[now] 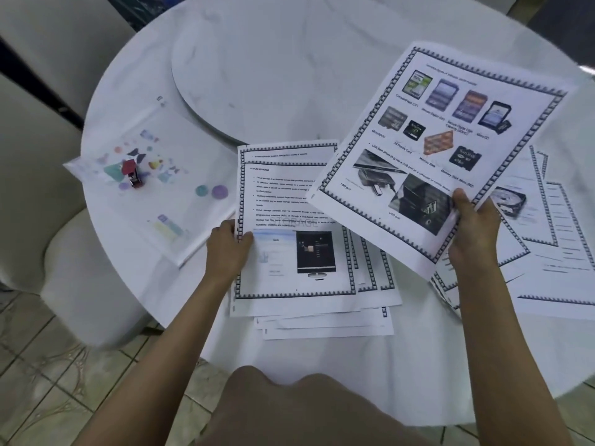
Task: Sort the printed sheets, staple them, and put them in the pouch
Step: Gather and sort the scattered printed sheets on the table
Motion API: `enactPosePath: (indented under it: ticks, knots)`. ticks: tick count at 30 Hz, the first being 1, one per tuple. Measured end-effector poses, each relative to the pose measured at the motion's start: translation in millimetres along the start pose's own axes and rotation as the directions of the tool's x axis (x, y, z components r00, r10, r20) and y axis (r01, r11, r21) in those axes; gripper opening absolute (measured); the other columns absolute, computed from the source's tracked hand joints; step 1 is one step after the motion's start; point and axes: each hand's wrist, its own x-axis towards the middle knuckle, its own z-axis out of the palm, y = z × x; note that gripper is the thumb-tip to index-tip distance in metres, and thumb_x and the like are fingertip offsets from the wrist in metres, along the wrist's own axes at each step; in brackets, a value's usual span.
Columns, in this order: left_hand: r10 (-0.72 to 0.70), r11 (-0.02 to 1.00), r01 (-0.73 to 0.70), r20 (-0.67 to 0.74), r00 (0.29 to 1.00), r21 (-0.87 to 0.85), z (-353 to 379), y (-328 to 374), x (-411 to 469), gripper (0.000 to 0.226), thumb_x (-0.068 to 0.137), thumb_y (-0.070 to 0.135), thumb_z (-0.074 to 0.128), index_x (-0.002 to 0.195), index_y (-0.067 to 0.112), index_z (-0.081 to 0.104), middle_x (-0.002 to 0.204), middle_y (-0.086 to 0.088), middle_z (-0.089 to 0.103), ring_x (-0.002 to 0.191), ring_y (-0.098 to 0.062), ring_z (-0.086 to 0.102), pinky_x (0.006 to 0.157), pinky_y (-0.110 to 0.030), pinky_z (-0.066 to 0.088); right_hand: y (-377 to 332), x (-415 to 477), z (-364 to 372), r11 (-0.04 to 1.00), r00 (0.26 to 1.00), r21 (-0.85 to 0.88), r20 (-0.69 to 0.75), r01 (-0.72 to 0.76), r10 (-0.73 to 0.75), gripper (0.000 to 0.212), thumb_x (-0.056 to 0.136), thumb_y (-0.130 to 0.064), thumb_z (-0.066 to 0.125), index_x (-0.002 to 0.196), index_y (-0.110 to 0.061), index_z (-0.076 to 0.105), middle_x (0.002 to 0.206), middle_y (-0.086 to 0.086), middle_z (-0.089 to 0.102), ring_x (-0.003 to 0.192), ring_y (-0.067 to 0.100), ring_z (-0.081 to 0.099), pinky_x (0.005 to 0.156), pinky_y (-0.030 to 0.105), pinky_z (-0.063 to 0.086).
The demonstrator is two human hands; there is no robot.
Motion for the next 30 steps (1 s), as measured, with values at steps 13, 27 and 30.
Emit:
enactPosePath:
  ticks: [13,27,30]
  knots:
    - [-0.090,0.996,0.088,0.067,0.994,0.036,19.2,19.1,3.0,0.037,0.087,0.020,0.058,0.118,0.000,0.049,0.113,-0.014,0.060,0.100,-0.027,0.057,0.074,-0.029,0.041,13.1,7.3,-11.8,0.998,0.999,-0.050,0.005,-0.047,0.047,0.011,0.092,-0.012,0.053,0.098,-0.021,0.057,0.096,-0.005,0.065,0.079,0.001,0.066,0.071,0.020,0.055]
    - [-0.146,0.971,0.166,0.125,0.981,-0.170,38.7,28.7,5.0,0.033,0.087,0.012,0.055,0.119,0.006,0.047,0.123,-0.017,0.050,0.080,-0.016,0.050,0.053,-0.018,0.035,85.2,-19.6,-4.5,0.917,0.939,-0.313,0.157,-0.247,0.307,0.037,0.092,-0.013,0.054,0.128,-0.005,0.052,0.120,0.015,0.062,0.106,0.030,0.061,0.096,0.047,0.048]
    - [-0.110,0.958,0.148,0.160,0.981,-0.245,41.7,30.8,0.5,0.041,0.091,0.010,0.050,0.129,0.007,0.034,0.117,-0.010,0.052,0.092,-0.019,0.050,0.071,-0.024,0.040,86.2,-21.7,-4.8,0.918,0.943,-0.314,0.149,-0.242,0.299,0.035,0.092,-0.014,0.054,0.126,-0.006,0.053,0.119,0.014,0.062,0.107,0.030,0.061,0.097,0.047,0.047]
